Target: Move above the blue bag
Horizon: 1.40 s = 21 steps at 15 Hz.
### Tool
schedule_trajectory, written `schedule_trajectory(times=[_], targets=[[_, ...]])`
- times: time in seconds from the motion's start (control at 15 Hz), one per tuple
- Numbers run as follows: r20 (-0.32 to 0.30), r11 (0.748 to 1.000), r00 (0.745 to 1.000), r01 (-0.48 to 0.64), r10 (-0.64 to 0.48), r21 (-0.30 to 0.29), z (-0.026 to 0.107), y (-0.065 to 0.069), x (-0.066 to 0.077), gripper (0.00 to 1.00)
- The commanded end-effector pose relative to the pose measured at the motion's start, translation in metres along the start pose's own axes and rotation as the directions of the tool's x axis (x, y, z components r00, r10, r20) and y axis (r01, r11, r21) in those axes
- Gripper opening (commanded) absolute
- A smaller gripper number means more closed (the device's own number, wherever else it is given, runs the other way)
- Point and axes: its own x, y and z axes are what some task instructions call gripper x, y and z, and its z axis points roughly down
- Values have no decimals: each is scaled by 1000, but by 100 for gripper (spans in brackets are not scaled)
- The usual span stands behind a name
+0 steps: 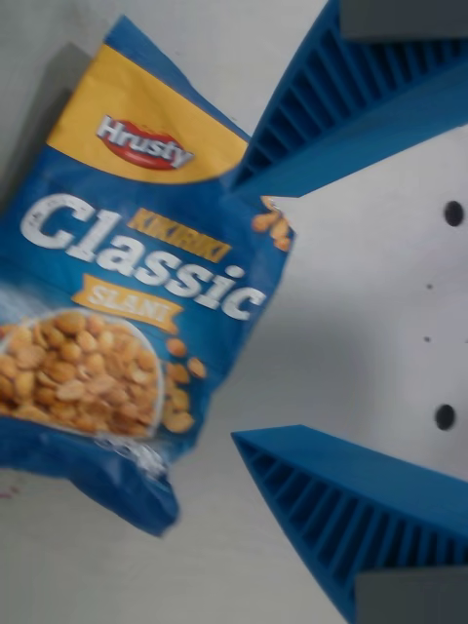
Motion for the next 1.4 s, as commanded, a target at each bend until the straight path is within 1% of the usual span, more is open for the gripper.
schedule_trajectory(times=[0.07,0.4,0.73,1.07,1.4], targets=[[4,999,999,-36,36,-10,6,7,12,100],[0,999,999,-54,54,-2,20,17,24,100],[-2,998,998,-66,66,6,31,24,34,100],[-5,997,998,-70,70,13,38,29,40,100],[-2,998,998,-69,69,16,42,32,43,100]])
